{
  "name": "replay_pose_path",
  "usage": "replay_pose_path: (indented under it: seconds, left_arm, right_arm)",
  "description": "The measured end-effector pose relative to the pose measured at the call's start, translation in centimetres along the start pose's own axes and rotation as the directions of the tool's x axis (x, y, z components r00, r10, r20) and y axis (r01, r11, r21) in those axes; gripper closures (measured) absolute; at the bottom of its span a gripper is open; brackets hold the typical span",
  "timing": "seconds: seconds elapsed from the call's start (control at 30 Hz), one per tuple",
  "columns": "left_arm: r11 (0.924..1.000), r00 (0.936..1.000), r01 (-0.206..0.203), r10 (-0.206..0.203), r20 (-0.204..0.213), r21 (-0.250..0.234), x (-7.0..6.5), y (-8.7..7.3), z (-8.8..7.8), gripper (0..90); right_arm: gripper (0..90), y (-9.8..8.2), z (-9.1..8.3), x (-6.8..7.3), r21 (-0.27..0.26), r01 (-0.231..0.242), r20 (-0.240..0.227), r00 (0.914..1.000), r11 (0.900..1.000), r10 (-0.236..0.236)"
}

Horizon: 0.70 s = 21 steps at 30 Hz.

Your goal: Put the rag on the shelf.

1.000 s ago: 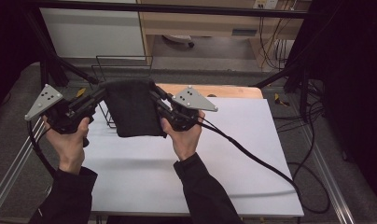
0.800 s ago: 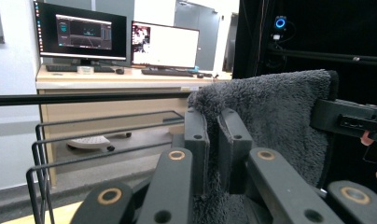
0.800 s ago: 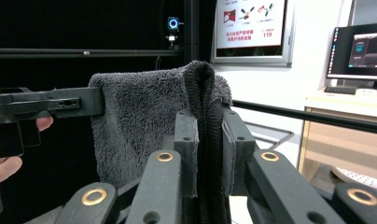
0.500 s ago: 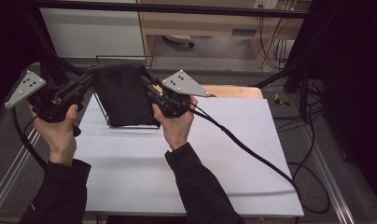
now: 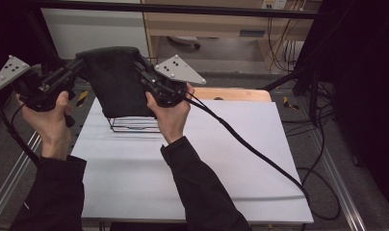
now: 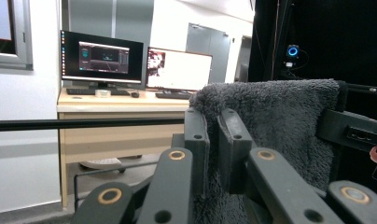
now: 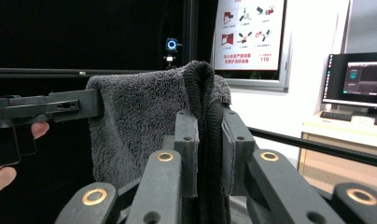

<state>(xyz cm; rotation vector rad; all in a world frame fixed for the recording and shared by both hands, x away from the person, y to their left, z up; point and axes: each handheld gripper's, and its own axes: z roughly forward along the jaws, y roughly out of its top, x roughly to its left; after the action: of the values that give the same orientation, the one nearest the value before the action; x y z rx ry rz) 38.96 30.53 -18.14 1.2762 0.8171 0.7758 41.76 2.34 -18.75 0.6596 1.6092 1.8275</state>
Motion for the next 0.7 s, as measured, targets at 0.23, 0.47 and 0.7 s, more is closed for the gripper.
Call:
replay_pose_path:
  seconds: [0.23,0.47,0.7]
  left_arm:
    - [0.9999,0.9998,-0.006,0.006,-0.018,-0.01,0.8,1.4,0.4,83.2]
    - [0.9998,0.9996,-0.009,0.008,-0.028,-0.021,1.5,2.7,1.0,83.2]
    - [0.9996,0.9993,-0.004,0.003,-0.037,-0.028,2.2,3.8,1.7,83.2]
  right_arm:
    - [79.5,1.0,1.5,0.0,-0.015,0.002,0.008,1.0,1.0,-0.002]
    - [79.5,2.1,2.7,0.1,-0.031,0.006,0.013,0.9999,0.999,-0.005]
    - [79.5,3.2,3.9,0.0,-0.04,0.022,0.019,0.9996,0.999,-0.022]
